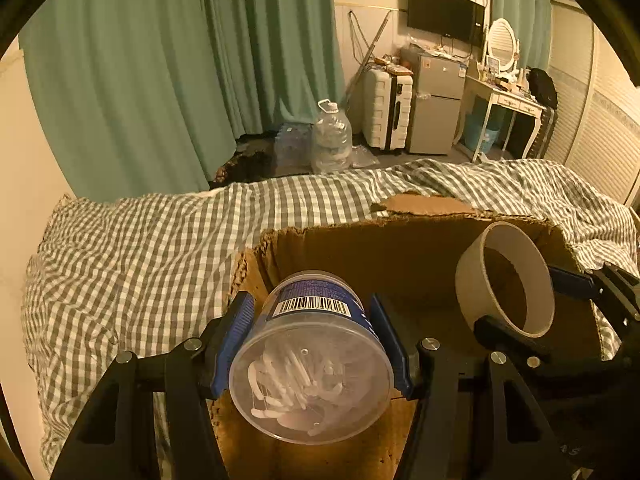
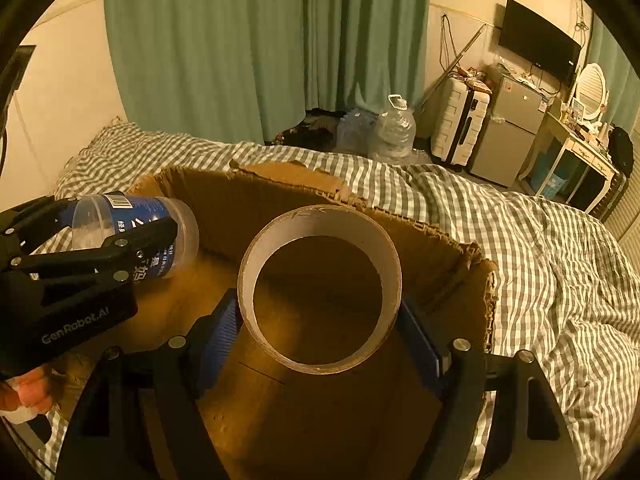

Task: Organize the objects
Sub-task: 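Carry the swab tub into the box and open the left tool while the right drops the tape roll, then reach the left tool to the toothpaste tube while the right tool grasps the black cup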

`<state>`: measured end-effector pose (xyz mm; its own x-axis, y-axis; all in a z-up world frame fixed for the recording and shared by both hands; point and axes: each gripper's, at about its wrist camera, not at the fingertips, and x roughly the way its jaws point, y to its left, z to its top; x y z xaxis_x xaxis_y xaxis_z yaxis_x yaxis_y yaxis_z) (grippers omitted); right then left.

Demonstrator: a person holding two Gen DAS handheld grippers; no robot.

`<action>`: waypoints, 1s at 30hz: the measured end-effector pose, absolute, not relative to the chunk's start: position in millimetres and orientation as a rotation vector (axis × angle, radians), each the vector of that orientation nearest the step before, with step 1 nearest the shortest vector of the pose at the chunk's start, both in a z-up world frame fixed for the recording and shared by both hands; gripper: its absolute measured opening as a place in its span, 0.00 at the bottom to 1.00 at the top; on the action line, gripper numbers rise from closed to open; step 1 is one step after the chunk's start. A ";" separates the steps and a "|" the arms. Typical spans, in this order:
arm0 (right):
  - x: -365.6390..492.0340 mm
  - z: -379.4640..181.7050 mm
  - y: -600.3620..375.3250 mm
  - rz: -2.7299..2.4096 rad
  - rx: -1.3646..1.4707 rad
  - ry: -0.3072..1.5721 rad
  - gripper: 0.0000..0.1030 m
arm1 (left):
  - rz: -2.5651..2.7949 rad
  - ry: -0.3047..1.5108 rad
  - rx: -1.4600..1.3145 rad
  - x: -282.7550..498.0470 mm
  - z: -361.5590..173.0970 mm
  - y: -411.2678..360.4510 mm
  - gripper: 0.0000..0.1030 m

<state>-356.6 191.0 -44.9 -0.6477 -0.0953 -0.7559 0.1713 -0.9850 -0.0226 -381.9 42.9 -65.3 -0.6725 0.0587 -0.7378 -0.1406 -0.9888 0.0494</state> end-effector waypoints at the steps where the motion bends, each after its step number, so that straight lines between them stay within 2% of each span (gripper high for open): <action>1: -357.2 -45.6 192.6 -2.724 1.238 0.133 0.74 | 2.765 0.154 -1.227 -387.4 -68.4 48.7 0.60; 4: -355.6 -44.4 195.4 -2.732 1.236 0.132 0.75 | 2.745 0.101 -1.228 -388.4 -73.7 43.6 0.62; 6: -349.8 -40.9 194.8 -2.737 1.222 0.151 0.75 | 2.740 0.060 -1.215 -388.8 -71.6 43.5 0.78; 8: -342.4 -35.6 193.8 -2.745 1.215 0.172 0.76 | 2.751 0.051 -1.197 -387.0 -67.1 43.4 0.83; 13: -319.4 -15.5 197.5 -2.760 1.173 0.177 0.85 | 2.784 0.130 -1.116 -368.9 -40.6 51.9 0.89; 26: -208.0 90.7 211.0 -2.873 0.964 0.138 0.88 | 2.899 0.157 -0.860 -270.5 68.3 53.8 0.97; 30: -166.9 119.4 206.8 -2.930 0.871 0.156 0.90 | 2.951 0.220 -0.803 -234.2 93.4 54.5 0.98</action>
